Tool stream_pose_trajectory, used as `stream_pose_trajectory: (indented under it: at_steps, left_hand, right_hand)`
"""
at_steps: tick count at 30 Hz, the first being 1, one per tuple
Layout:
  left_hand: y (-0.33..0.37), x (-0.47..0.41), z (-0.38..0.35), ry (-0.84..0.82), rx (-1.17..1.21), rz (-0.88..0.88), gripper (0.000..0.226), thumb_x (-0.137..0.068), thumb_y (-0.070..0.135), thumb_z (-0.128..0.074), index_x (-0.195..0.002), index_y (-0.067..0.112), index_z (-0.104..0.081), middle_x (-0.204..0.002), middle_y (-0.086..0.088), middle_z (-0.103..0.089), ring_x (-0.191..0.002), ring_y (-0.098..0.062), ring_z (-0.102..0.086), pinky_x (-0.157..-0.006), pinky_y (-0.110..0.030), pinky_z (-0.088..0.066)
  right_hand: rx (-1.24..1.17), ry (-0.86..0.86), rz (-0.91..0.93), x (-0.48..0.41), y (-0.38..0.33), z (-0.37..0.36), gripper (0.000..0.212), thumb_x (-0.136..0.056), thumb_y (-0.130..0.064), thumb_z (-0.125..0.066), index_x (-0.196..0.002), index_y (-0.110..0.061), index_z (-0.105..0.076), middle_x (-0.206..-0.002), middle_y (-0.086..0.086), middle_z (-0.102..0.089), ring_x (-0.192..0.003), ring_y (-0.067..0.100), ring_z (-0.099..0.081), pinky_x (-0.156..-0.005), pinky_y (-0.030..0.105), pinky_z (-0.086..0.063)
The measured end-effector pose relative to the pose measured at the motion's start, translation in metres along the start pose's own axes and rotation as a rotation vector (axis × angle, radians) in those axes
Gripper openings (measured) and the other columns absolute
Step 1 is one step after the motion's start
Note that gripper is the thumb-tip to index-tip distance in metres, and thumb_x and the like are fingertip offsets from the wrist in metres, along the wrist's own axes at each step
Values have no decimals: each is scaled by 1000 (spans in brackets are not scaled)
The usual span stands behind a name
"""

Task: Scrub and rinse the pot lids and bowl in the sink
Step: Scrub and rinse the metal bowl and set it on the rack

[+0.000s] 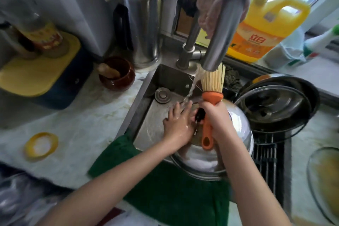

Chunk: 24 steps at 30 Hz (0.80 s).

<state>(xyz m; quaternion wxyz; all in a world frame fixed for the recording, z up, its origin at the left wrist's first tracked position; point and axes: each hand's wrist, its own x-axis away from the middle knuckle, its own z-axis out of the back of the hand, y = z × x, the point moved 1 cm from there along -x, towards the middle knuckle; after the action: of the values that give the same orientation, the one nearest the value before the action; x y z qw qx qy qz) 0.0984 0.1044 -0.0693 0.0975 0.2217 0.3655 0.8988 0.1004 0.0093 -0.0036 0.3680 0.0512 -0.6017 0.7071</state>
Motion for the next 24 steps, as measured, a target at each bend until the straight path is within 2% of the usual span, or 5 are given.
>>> stream_pose_trajectory:
  at_steps: [4,10,14,21,24]
  left_hand:
    - [-14,-64,17,-105,236,-19,65,-84,59,-25,-120,19,-61,-119,-13,-64,-111,-32,-59,-95,-45,-46]
    - [11,3,3,-75,10,-8,53,-100,34,-30,-151,24,-17,-159,-6,-15,-144,-28,-17,-113,-48,-24]
    - [4,-59,18,-178,238,22,52,-95,48,-31,-133,18,-50,-133,-11,-55,-122,-29,-51,-104,-42,-40]
    - [17,6,13,-19,36,-145,50,-99,28,-38,-148,35,-26,-159,-1,-15,-145,-25,-14,-115,-49,-20]
    - [13,-45,33,-99,66,-212,46,-98,26,-41,-144,27,-39,-149,0,-40,-133,-21,-41,-105,-34,-36]
  right_hand:
    - [-81,-67,11,7,-12,13,9,-86,-3,-54,-78,-6,-55,-63,15,-58,-52,28,-62,-47,27,-45]
    - [-96,7,35,14,-10,15,11,-88,-9,-59,-78,-9,-55,-70,21,-58,-61,31,-61,-51,29,-44]
    - [-154,16,51,20,-13,13,13,-88,-4,-56,-76,-6,-54,-65,19,-56,-57,30,-59,-52,32,-43]
    - [-190,35,-6,27,-18,18,11,-88,-3,-57,-79,-9,-54,-62,9,-56,-47,18,-57,-47,27,-46]
    - [-234,-41,3,28,-24,7,8,-88,1,-53,-83,-5,-55,-62,12,-56,-48,21,-57,-45,27,-48]
